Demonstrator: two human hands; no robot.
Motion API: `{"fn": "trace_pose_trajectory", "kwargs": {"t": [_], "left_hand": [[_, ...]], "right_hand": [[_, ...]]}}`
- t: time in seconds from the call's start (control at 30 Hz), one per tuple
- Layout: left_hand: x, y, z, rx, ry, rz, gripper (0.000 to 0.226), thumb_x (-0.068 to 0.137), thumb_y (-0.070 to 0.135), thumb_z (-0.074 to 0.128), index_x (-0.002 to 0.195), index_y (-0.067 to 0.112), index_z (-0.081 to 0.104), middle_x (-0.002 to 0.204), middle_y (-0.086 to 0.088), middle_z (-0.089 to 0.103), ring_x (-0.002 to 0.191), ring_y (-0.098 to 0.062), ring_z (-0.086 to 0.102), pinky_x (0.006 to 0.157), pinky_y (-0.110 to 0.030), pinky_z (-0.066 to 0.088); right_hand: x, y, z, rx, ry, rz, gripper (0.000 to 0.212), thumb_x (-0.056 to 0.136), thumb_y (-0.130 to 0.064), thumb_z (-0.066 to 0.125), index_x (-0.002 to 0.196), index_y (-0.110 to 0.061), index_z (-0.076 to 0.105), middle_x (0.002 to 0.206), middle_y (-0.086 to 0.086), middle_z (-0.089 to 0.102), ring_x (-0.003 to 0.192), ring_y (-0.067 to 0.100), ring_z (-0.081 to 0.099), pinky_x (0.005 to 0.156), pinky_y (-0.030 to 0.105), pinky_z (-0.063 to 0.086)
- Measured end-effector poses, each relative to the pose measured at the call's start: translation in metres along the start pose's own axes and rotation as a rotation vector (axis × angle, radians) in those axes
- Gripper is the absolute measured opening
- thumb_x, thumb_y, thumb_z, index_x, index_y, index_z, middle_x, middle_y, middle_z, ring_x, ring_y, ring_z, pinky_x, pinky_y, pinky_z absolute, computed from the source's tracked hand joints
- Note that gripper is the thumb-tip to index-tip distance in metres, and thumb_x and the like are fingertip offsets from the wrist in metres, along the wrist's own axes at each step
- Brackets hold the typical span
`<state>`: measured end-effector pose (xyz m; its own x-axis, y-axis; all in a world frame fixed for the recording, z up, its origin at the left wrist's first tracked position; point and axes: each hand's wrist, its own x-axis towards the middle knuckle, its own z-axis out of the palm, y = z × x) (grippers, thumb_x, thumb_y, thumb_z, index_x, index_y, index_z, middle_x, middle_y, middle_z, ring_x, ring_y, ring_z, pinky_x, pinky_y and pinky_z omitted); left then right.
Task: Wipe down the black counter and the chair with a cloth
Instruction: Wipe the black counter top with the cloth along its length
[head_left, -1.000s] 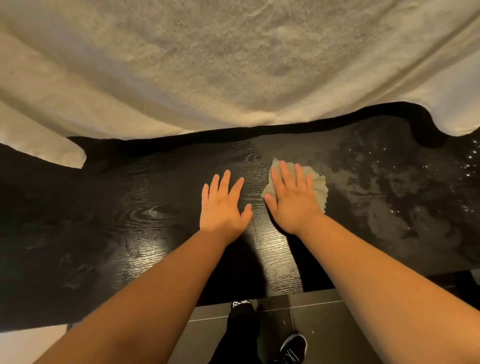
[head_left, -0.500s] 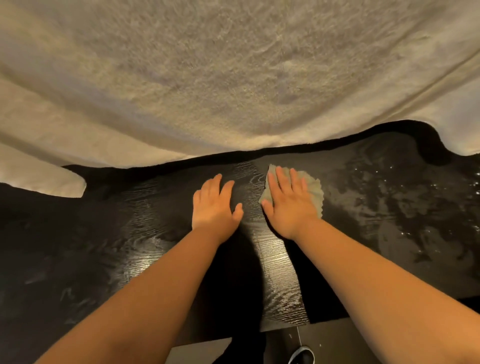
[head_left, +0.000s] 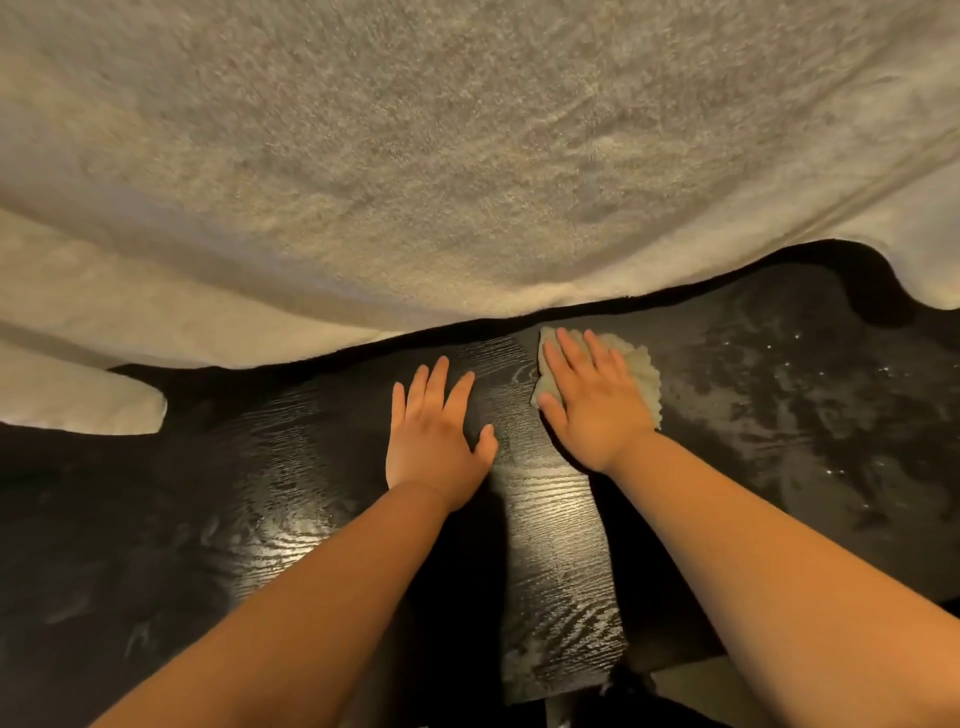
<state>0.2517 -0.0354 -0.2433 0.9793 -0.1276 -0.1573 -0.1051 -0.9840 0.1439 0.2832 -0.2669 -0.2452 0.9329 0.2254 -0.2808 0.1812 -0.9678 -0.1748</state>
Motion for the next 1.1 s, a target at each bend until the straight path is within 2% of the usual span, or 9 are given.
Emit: {"fn": "trace_pose_trajectory", "kwargs": {"t": [0.1,0.23,0.33,0.43,0.6,0.73,0.9,0.97,1.1], "left_hand": [[0.000,0.000,-0.001,-0.015,-0.013,0.006,0.078,0.096,0.063,0.037,0.166,0.031,0.024,0.177,-0.005,0.010,0.163,-0.028,0.003,0.132,-0.052,-0.001],[-0.001,-0.002,0.001,0.025,-0.027,0.024,0.080,0.097,0.065,0.030,0.167,0.030,0.018,0.177,-0.006,0.005,0.163,-0.029,0.001,0.131,-0.053,-0.001],[-0.001,-0.003,0.002,0.010,-0.027,0.020,0.080,0.097,0.066,0.027,0.168,0.031,0.017,0.177,-0.005,0.004,0.163,-0.029,0.001,0.131,-0.053,0.001],[-0.001,-0.003,0.002,0.012,-0.036,0.017,0.080,0.096,0.065,0.026,0.168,0.031,0.015,0.177,-0.004,0.003,0.163,-0.028,0.000,0.131,-0.053,0.001],[-0.001,-0.002,0.000,0.021,-0.045,0.015,0.080,0.096,0.065,0.027,0.168,0.032,0.015,0.177,-0.004,0.004,0.163,-0.028,0.000,0.131,-0.053,0.002],[0.000,-0.003,0.002,0.004,-0.048,0.010,0.081,0.095,0.065,0.025,0.168,0.032,0.014,0.177,-0.004,0.003,0.163,-0.027,-0.002,0.131,-0.053,0.001],[0.001,-0.002,0.000,-0.027,-0.072,0.002,0.081,0.094,0.065,0.026,0.168,0.034,0.012,0.178,-0.002,-0.003,0.163,-0.025,-0.009,0.131,-0.053,-0.003],[0.001,-0.002,0.000,-0.036,-0.076,-0.005,0.081,0.096,0.064,0.028,0.168,0.034,0.010,0.177,-0.001,-0.006,0.163,-0.023,-0.012,0.131,-0.052,-0.005],[0.000,-0.003,0.001,-0.042,-0.077,-0.002,0.079,0.098,0.064,0.031,0.168,0.034,0.010,0.177,-0.001,-0.005,0.163,-0.024,-0.011,0.131,-0.052,-0.006]], "right_hand": [[-0.019,-0.023,0.007,0.036,-0.007,-0.016,0.074,0.106,-0.056,0.020,0.167,-0.021,-0.002,0.174,0.001,-0.011,0.159,0.030,-0.016,0.128,0.052,-0.008],[-0.065,-0.027,0.024,-0.001,-0.025,-0.263,0.072,0.107,-0.057,0.026,0.167,-0.020,0.010,0.175,0.000,-0.002,0.160,0.029,-0.010,0.129,0.050,-0.001],[-0.048,0.002,0.018,-0.057,-0.068,-0.398,0.068,0.108,-0.056,0.027,0.167,-0.024,0.016,0.175,-0.003,0.004,0.161,0.026,0.000,0.130,0.049,0.007],[-0.012,0.020,0.003,-0.071,-0.016,-0.295,0.069,0.107,-0.056,0.021,0.167,-0.023,0.014,0.175,0.000,0.008,0.161,0.028,0.005,0.129,0.050,0.013],[0.007,-0.015,0.003,0.031,0.033,0.006,0.074,0.104,-0.055,0.013,0.167,-0.017,0.007,0.175,0.003,0.000,0.160,0.033,-0.006,0.130,0.050,0.000],[-0.046,-0.037,0.022,0.003,0.011,-0.168,0.071,0.107,-0.053,0.027,0.167,-0.017,0.011,0.175,0.004,0.000,0.160,0.030,-0.009,0.129,0.053,0.006],[-0.035,-0.011,0.013,-0.016,-0.054,-0.347,0.074,0.106,-0.061,0.029,0.167,-0.024,0.011,0.175,-0.005,-0.002,0.160,0.023,-0.011,0.127,0.042,-0.007],[0.005,-0.003,0.002,-0.024,-0.013,-0.304,0.075,0.103,-0.060,0.028,0.167,-0.023,0.013,0.175,-0.001,0.005,0.161,0.026,-0.003,0.129,0.044,-0.002],[0.056,-0.018,-0.009,-0.035,0.056,-0.139,0.073,0.102,-0.056,0.026,0.161,-0.014,0.031,0.165,0.013,0.034,0.151,0.039,0.025,0.127,0.049,0.011]]}}
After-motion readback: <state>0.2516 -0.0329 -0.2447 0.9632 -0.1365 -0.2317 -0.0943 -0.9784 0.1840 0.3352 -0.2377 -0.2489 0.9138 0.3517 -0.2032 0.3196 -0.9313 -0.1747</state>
